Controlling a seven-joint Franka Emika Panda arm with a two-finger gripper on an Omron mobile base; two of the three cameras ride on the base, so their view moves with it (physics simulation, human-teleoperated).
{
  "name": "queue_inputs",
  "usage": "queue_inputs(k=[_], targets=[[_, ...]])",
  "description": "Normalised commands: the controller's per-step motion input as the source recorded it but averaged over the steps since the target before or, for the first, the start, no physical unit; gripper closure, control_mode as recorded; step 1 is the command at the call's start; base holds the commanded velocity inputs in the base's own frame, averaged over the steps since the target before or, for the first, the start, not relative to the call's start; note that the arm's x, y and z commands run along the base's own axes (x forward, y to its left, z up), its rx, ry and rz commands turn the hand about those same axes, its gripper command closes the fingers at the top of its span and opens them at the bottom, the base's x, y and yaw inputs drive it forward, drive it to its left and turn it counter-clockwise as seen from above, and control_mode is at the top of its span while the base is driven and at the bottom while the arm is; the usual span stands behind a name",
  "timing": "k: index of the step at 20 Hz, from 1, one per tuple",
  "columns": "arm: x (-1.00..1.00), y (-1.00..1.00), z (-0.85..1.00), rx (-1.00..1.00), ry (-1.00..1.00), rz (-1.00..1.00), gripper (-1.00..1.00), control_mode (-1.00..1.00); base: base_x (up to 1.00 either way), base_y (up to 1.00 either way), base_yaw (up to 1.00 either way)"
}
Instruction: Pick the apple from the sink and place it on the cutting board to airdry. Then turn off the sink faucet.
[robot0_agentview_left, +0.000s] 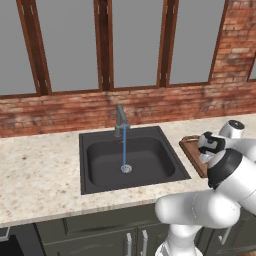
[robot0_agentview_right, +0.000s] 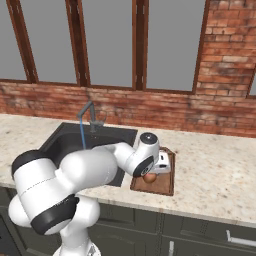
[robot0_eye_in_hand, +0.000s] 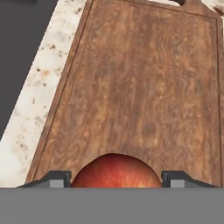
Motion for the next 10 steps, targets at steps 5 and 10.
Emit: queue_inputs(k=[5, 10], targets=[[0.01, 0.0, -0.05, 0.0, 0.0, 0.0, 1.0, -1.0, 0.0, 0.0, 0.0], [0.01, 0.0, -0.06, 0.0, 0.0, 0.0, 1.0, -1.0, 0.0, 0.0, 0.0]])
